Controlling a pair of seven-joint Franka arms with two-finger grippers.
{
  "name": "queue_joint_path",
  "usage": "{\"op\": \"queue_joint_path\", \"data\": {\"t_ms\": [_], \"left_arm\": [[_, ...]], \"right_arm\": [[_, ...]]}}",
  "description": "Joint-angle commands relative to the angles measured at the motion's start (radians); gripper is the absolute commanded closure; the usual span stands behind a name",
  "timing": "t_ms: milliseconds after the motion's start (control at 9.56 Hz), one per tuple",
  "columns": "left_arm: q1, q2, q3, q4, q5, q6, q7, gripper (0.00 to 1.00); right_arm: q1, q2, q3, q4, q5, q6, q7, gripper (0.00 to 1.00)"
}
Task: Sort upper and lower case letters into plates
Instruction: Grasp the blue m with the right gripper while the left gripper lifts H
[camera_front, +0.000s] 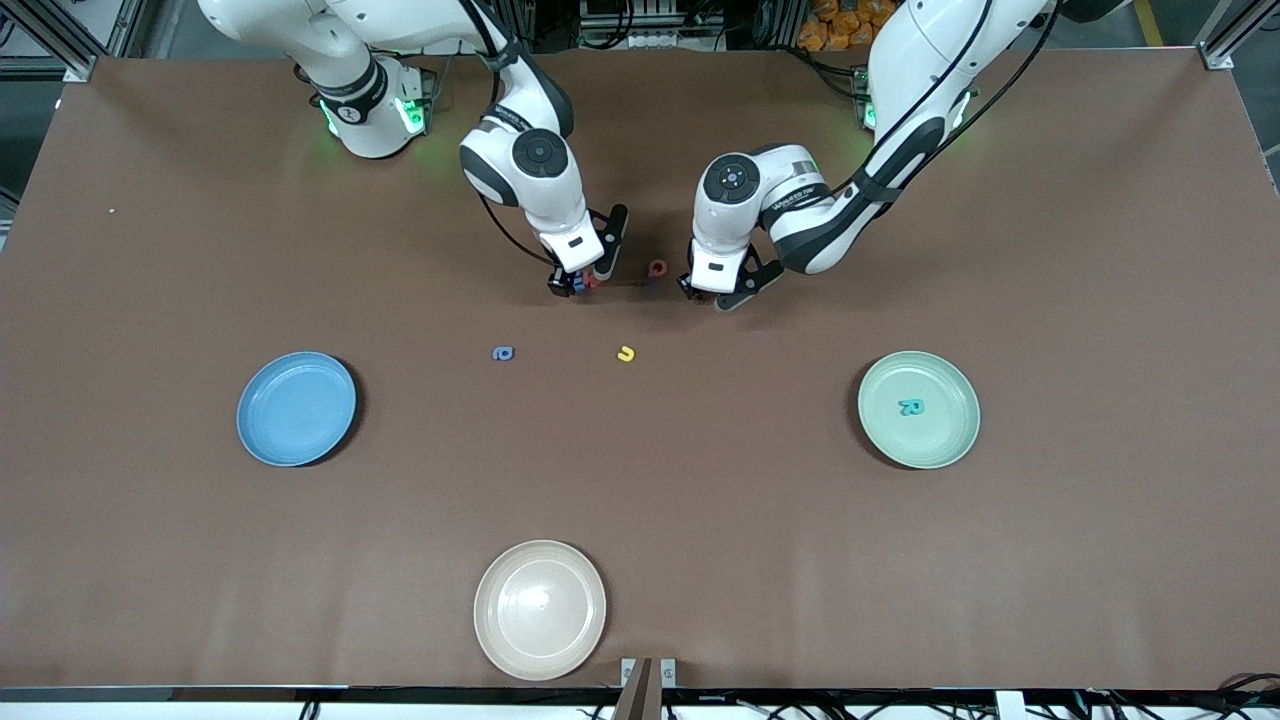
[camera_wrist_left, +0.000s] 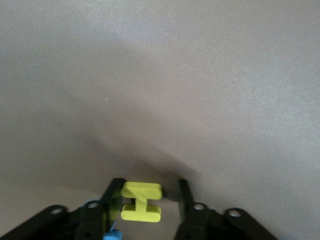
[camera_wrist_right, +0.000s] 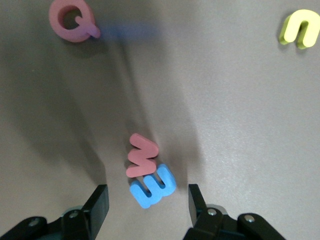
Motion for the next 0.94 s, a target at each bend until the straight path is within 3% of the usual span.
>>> {"op": "queue_joint_path", "data": {"t_ms": [0,105,523,628,837], "left_arm": [[0.004,-0.016,0.002,-0.017,-0.006,-0.005,-0.02,0.9],[0.009,-0.019,0.002,-0.011,-0.006,-0.005,-0.011,1.0],[0.05,-0.061,0.007,0.056,-0.006,-0.06,0.035,1.0],[0.073,-0.061,0.004,0.1,-0.006,-0.118,0.067,1.0],[0.096,-0.062,0.004,0.176,-0.006,-0.225,0.13,1.0]], "right_arm": [[-0.013,0.025,0.005,-0.01,-0.023,0.062,-0.007,0.27],[-0.013,0.031,0.004,-0.012,-0.023,0.072,-0.007,0.27],[-0.019,0.051,-0.001,-0.027,-0.033,0.122,-0.009,0.27],[-0.022,0.056,-0.001,-0.027,-0.033,0.127,-0.009,0.33],[-0.022,0.056,-0.001,-0.026,-0.033,0.127,-0.007,0.55]]}}
